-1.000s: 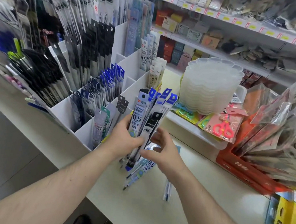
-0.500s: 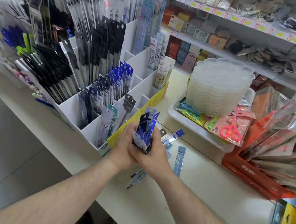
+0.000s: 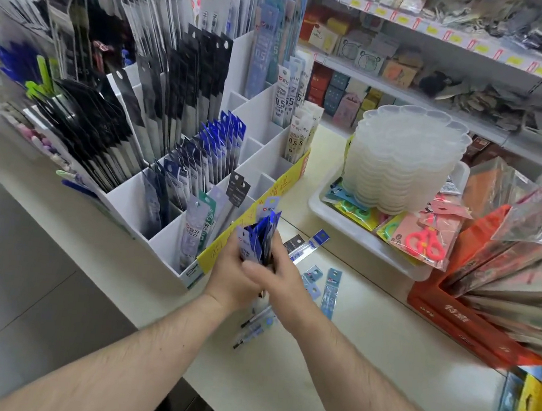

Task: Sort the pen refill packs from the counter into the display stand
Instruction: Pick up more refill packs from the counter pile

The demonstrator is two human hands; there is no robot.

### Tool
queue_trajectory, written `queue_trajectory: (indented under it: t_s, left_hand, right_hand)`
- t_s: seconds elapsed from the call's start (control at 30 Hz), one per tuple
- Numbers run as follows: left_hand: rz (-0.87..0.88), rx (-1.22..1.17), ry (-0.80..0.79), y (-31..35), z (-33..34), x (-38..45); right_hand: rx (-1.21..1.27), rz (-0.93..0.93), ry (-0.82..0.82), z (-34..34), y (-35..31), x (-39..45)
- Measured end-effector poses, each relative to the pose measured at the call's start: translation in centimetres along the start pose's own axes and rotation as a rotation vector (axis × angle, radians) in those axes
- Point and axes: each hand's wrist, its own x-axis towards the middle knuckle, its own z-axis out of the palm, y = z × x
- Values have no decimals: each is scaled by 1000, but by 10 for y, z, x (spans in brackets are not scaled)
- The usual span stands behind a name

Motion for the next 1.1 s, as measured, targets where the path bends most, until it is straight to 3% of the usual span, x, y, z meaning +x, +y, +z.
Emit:
queue_trajectory:
  t_s: [0.17, 0.3, 0.4, 0.53, 0.67, 0.83, 1.03, 1.1]
  left_hand:
    - [32, -205, 234, 43, -12, 14]
    - [-26, -377, 134, 86, -28, 9]
    - [-69, -493, -25, 114, -32, 1]
    - [-102, -594, -71, 130, -33, 0]
    - [-106, -518, -10, 126, -33, 0]
    - [-208, -409, -49, 110, -27, -17]
    - [-245, -446, -93, 106, -32, -22]
    - [-208, -456, -141, 108, -39, -23]
  right_hand:
    - [171, -40, -98, -11, -31, -6]
    - [103, 40, 136, -27, -46, -16]
    - [45, 73, 37, -27, -64, -22]
    - [-121, 118, -99, -8, -80, -23]
    - [-140, 112, 6, 0, -79, -21]
    - [-74, 151, 72, 12, -65, -28]
    - [-379, 244, -146, -13, -77, -33]
    - [-352, 206, 4, -26, -86, -30]
